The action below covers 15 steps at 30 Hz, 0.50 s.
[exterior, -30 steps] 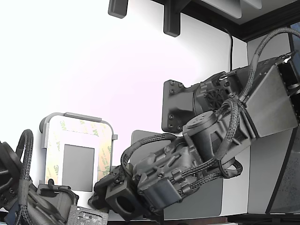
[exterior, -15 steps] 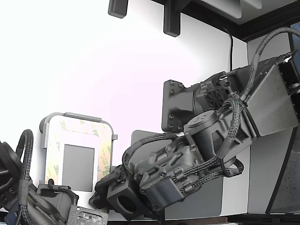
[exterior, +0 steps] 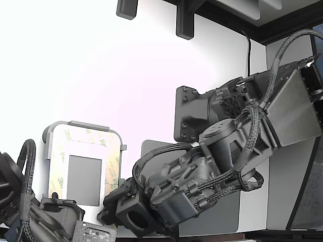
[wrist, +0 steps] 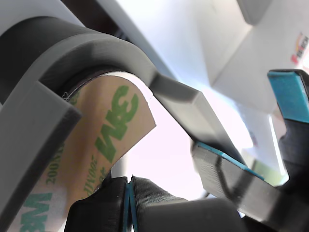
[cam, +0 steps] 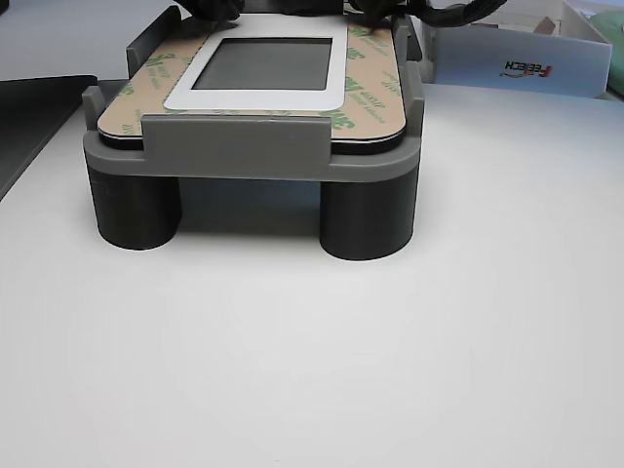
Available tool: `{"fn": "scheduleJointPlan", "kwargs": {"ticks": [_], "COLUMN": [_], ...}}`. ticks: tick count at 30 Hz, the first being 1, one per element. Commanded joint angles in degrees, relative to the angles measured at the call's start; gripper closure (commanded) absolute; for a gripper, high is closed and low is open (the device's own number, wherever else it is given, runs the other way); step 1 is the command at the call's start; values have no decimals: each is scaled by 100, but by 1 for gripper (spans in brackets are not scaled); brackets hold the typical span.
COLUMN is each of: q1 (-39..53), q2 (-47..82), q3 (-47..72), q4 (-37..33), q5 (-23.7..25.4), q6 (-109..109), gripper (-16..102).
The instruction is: Peel off protective film from adhesive tape.
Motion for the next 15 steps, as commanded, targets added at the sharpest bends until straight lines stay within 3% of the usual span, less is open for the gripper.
{"fn": "scheduleJointPlan", "kwargs": {"ticks": [1, 15], "q1": [-44, -62], "q2": [193, 290], "q3": [-123, 141], "q4": [-18, -272], "q5": [-35, -62], "q6": [-18, -88], "gripper": [96, 96]}}
